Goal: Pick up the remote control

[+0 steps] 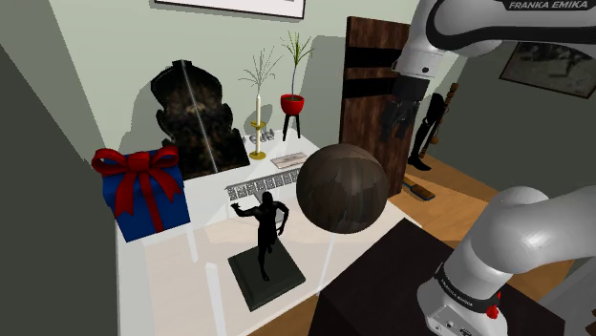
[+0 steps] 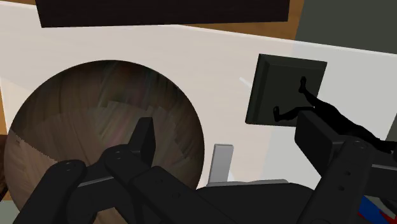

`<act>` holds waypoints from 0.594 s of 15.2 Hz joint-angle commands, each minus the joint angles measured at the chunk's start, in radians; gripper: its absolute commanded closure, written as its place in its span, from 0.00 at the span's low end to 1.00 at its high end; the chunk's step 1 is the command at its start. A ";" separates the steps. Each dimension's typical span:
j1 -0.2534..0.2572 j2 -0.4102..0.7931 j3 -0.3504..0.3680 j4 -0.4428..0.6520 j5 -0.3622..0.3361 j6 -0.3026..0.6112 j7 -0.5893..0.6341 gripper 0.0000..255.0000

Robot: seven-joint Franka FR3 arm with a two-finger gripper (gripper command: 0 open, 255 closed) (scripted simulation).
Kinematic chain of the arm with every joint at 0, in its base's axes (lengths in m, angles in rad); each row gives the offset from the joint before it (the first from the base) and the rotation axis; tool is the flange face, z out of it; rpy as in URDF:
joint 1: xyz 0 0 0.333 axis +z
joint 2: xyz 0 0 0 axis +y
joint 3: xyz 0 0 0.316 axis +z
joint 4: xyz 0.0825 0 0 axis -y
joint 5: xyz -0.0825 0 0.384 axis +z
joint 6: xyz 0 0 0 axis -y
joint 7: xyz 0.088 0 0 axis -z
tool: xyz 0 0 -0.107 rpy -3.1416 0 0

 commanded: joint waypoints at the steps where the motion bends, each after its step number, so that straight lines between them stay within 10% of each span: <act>1: 0.000 0.000 0.000 0.000 0.000 0.000 0.000 0.00; 9: 0.024 0.220 0.056 -0.049 0.020 0.286 0.031 0.00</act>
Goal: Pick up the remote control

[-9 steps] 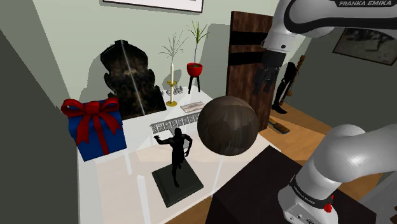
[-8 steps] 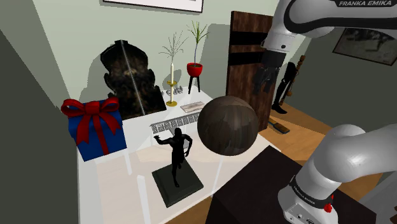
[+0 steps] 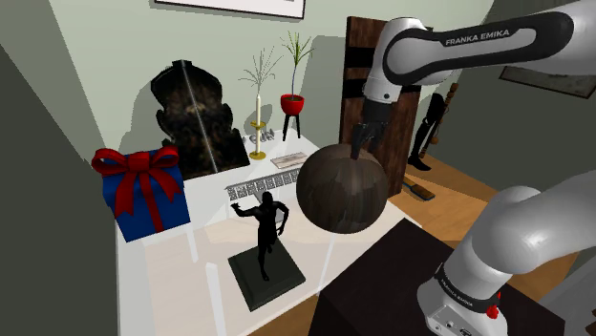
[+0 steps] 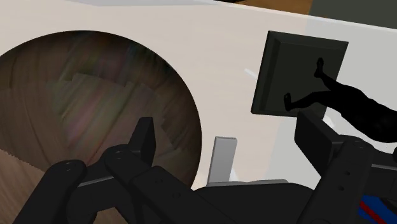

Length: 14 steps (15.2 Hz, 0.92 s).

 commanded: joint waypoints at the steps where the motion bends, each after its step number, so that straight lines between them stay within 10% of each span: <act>1: 0.004 0.069 0.010 0.009 0.001 0.066 0.005 0.00; 14: 0.028 0.557 0.077 0.151 -0.032 0.436 0.083 0.00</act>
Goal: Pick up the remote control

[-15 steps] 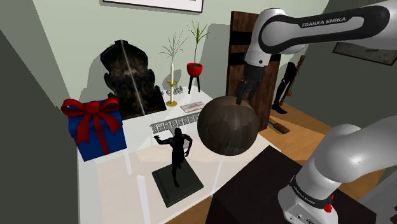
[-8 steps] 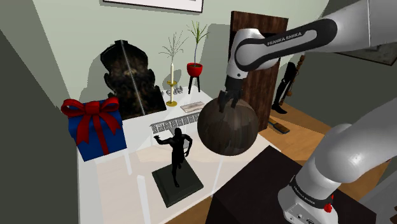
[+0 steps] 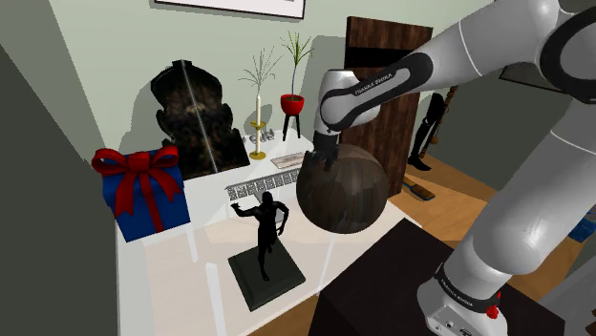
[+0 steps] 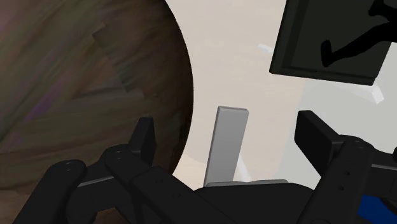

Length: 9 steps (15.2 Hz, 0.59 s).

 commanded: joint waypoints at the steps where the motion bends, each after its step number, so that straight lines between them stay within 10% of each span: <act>1: 0.006 0.078 0.008 0.034 -0.013 0.049 0.019 0.00; 9: 0.036 0.395 0.006 0.246 -0.084 0.163 0.090 0.00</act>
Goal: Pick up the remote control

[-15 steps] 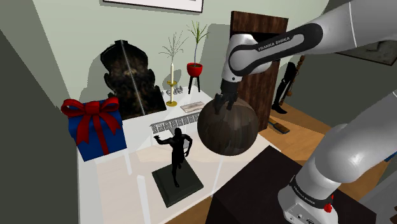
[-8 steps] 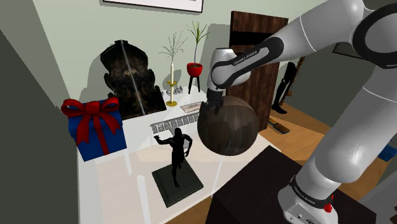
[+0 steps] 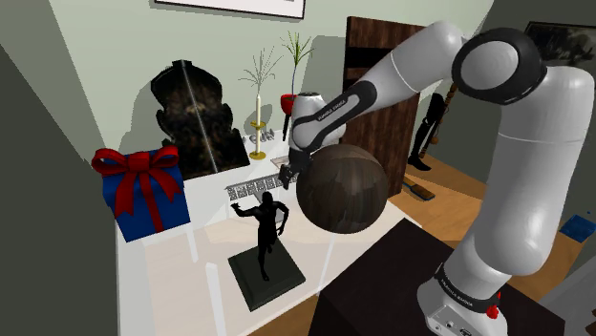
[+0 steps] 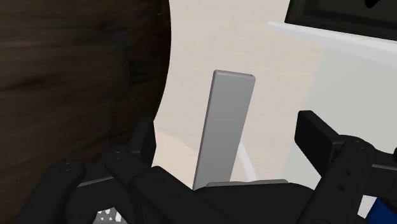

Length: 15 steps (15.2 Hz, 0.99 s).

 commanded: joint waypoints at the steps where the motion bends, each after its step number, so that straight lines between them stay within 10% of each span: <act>1: 0.009 0.087 -0.007 0.062 -0.019 0.016 0.019 0.00; 15: 0.075 0.590 -0.048 0.584 -0.081 0.008 0.081 0.00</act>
